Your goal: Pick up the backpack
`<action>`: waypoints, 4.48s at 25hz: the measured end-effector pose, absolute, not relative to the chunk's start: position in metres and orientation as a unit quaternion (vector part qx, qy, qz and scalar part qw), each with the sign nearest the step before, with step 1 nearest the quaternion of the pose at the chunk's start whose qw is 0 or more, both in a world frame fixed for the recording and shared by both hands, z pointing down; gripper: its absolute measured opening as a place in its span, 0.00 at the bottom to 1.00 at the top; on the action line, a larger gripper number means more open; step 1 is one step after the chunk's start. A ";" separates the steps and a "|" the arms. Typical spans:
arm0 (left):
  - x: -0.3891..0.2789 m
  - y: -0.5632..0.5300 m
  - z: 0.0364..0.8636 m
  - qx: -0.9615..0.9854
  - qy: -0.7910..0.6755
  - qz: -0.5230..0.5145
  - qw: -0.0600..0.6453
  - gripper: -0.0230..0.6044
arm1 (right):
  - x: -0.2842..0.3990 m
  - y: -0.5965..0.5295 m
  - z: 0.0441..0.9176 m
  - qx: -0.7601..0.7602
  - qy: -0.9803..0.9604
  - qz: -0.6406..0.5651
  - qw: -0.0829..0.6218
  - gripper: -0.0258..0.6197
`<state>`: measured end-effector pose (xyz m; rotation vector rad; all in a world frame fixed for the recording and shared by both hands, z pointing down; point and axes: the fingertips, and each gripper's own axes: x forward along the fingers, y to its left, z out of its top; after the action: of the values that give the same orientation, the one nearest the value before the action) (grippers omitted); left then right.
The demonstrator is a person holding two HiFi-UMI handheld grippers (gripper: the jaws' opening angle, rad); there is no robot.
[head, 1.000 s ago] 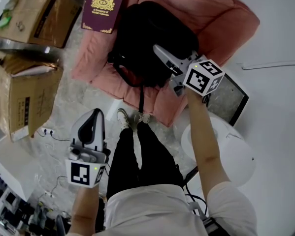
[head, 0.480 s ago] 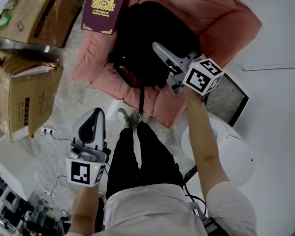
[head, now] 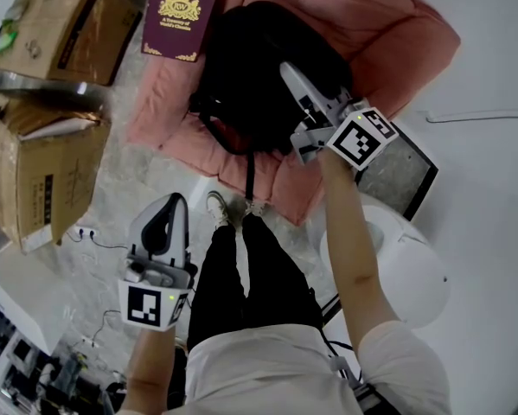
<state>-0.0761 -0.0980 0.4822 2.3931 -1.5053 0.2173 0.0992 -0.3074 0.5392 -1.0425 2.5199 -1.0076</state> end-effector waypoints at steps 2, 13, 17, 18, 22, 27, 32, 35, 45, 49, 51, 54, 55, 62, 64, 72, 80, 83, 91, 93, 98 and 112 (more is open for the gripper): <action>-0.075 -0.097 0.484 0.835 -0.522 0.078 0.154 0.06 | 0.097 -0.313 0.540 -0.361 0.858 -0.345 0.117 0.42; -0.079 -0.089 0.485 0.833 -0.523 0.078 0.163 0.06 | 0.089 -0.319 0.524 -0.351 0.855 -0.354 0.144 0.23; -0.080 -0.090 0.486 0.833 -0.522 0.077 0.163 0.06 | 0.087 -0.319 0.522 -0.342 0.861 -0.348 0.146 0.12; -0.079 -0.090 0.486 0.833 -0.522 0.078 0.166 0.06 | 0.086 -0.320 0.523 -0.345 0.862 -0.344 0.140 0.12; -0.078 -0.089 0.488 0.833 -0.521 0.080 0.168 0.07 | 0.088 -0.323 0.537 -0.360 0.858 -0.348 0.113 0.11; -0.077 -0.087 0.485 0.835 -0.521 0.075 0.158 0.06 | 0.090 -0.319 0.543 -0.390 0.865 -0.311 0.058 0.11; -0.076 -0.088 0.488 0.834 -0.521 0.078 0.164 0.06 | 0.093 -0.320 0.534 -0.416 0.869 -0.264 0.046 0.11; -0.078 -0.088 0.490 0.835 -0.521 0.081 0.159 0.06 | 0.094 -0.320 0.530 -0.417 0.869 -0.261 0.055 0.11; -0.082 -0.078 0.484 0.833 -0.526 0.080 0.151 0.06 | 0.094 -0.309 0.517 -0.417 0.865 -0.269 0.075 0.11; -0.083 -0.073 0.480 0.832 -0.526 0.071 0.158 0.06 | 0.090 -0.301 0.511 -0.410 0.867 -0.271 0.082 0.11; -0.085 -0.070 0.478 0.831 -0.529 0.070 0.157 0.06 | 0.084 -0.294 0.505 -0.402 0.872 -0.268 0.081 0.10; -0.090 -0.066 0.478 0.830 -0.532 0.071 0.152 0.06 | 0.081 -0.284 0.499 -0.395 0.875 -0.267 0.084 0.10; -0.092 -0.066 0.478 0.830 -0.533 0.072 0.150 0.06 | 0.081 -0.281 0.498 -0.395 0.875 -0.267 0.086 0.10; -0.105 -0.060 0.473 0.827 -0.541 0.062 0.139 0.06 | 0.062 -0.265 0.483 -0.376 0.883 -0.268 0.078 0.10; -0.106 -0.058 0.471 0.829 -0.539 0.061 0.137 0.06 | 0.057 -0.262 0.479 -0.375 0.884 -0.267 0.078 0.10; -0.120 -0.050 0.474 0.826 -0.543 0.059 0.140 0.06 | 0.040 -0.255 0.467 -0.367 0.890 -0.262 0.069 0.10; -0.129 -0.046 0.471 0.828 -0.540 0.052 0.139 0.06 | 0.030 -0.245 0.457 -0.366 0.892 -0.258 0.060 0.10; -0.134 -0.045 0.468 0.829 -0.541 0.050 0.135 0.06 | 0.024 -0.240 0.451 -0.364 0.896 -0.250 0.051 0.10; -0.139 -0.046 0.453 0.835 -0.533 0.046 0.125 0.06 | 0.021 -0.228 0.434 -0.379 0.893 -0.237 0.045 0.10; -0.141 -0.043 0.450 0.837 -0.530 0.048 0.123 0.07 | 0.020 -0.223 0.429 -0.376 0.894 -0.240 0.045 0.10; -0.142 -0.044 0.440 0.844 -0.521 0.047 0.117 0.06 | 0.012 -0.215 0.412 -0.365 0.901 -0.232 0.035 0.10; -0.172 -0.043 0.362 0.848 -0.525 0.010 0.074 0.06 | 0.006 -0.185 0.296 -0.377 0.911 -0.168 0.018 0.10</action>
<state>-0.1725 -0.0431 0.3623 2.5440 -1.5764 0.0313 0.0063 -0.1852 0.2957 -1.1693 2.8286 -0.5208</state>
